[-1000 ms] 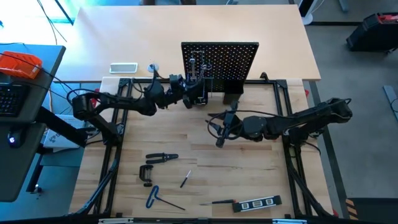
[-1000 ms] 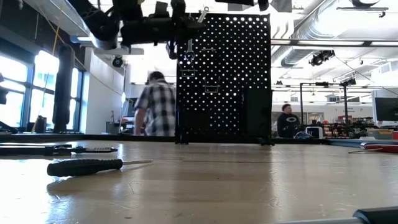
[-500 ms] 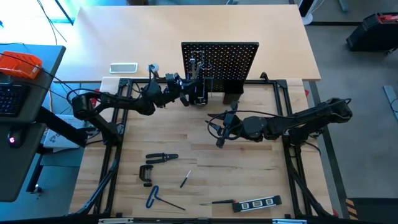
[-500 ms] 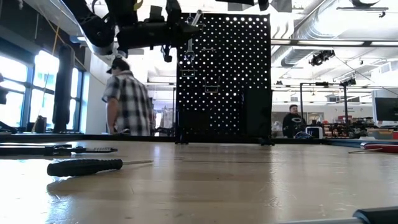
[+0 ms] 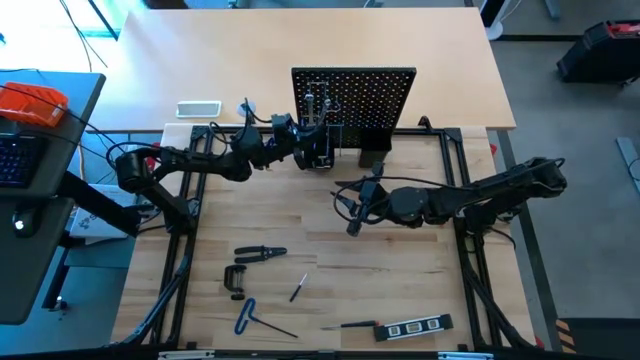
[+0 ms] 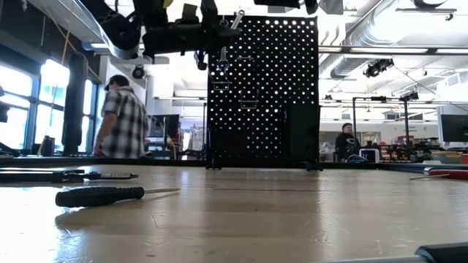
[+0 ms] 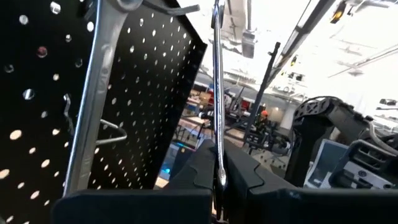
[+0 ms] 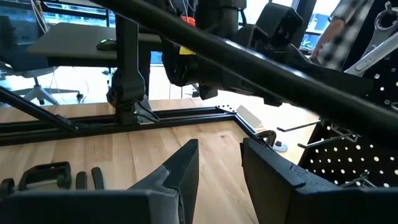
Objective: Hang tools onto peg board
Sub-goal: Hang the wrench onto the pegboard, then put the Allen wrench into the right bin on the pegboard
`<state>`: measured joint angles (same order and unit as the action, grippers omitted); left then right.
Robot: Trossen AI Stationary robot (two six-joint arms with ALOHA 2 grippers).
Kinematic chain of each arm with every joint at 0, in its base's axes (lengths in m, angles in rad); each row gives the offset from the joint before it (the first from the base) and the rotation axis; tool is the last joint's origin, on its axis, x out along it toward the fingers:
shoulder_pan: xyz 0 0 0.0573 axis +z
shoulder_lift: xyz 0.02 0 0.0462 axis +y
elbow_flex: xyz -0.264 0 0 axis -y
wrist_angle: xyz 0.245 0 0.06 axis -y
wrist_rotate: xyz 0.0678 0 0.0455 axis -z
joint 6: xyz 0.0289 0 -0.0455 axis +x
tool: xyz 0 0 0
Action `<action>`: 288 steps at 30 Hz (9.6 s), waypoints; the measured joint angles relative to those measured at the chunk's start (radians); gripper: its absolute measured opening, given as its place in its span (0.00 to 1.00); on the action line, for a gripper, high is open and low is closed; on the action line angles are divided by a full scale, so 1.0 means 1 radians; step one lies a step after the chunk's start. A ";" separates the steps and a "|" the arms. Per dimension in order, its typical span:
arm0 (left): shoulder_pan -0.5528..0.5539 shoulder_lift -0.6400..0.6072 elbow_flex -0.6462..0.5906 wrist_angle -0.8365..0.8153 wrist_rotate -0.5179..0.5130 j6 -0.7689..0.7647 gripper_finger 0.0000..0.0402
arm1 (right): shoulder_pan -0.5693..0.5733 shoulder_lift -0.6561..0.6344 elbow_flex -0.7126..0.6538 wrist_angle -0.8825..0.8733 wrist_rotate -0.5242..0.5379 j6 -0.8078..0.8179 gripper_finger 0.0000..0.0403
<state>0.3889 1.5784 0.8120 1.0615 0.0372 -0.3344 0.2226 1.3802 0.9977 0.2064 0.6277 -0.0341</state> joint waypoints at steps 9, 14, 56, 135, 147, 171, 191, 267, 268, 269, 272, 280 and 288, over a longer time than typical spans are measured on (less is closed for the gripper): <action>-0.004 0.000 0.000 0.002 -0.023 0.006 0.00 | 0.000 0.000 0.000 -0.011 0.000 0.000 0.29; -0.004 0.000 0.000 0.007 -0.032 0.014 0.00 | 0.001 0.000 0.000 -0.034 -0.001 0.011 0.29; 0.022 -0.001 0.054 -0.196 -0.026 -0.049 0.27 | 0.020 0.001 0.001 -0.028 -0.003 0.009 0.29; -0.860 -0.260 -0.373 -0.810 -0.231 0.169 0.36 | 0.311 0.192 -0.096 -1.534 -0.304 1.097 0.29; -0.832 -0.256 -0.372 -0.752 -0.231 0.234 0.36 | -0.003 0.149 -0.109 -1.476 -0.478 0.532 0.29; -0.813 -0.250 -0.373 -0.742 -0.203 0.259 0.36 | -0.369 0.152 -0.264 -1.417 -0.549 0.193 0.29; -0.801 -0.250 -0.372 -0.703 -0.177 0.269 0.36 | -0.467 0.379 -0.266 -1.342 -0.600 0.165 0.25; -0.421 -0.117 -0.366 0.385 0.308 0.039 0.36 | 0.203 0.374 0.836 -0.782 0.068 -0.249 0.00; -0.422 -0.117 -0.362 0.408 0.323 0.023 0.36 | 0.206 0.374 0.838 -0.749 0.067 -0.283 0.00; -0.422 -0.117 -0.358 0.430 0.341 0.008 0.36 | 0.206 0.374 0.838 -0.711 0.059 -0.316 0.00; -0.425 -0.117 -0.333 0.498 0.379 -0.034 0.36 | 0.206 0.374 0.838 -0.630 0.024 -0.391 0.00; -0.451 -0.097 -0.211 0.507 0.518 -0.099 0.37 | 0.209 0.374 0.838 -0.471 -0.091 -0.526 0.00; -0.457 -0.080 -0.121 0.509 0.591 -0.147 0.43 | 0.210 0.374 0.838 -0.417 -0.175 -0.588 0.00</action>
<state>-0.0681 1.4982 0.6913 1.5703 0.6284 -0.4816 0.4329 1.7542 1.8362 -0.2107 0.4527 -0.6226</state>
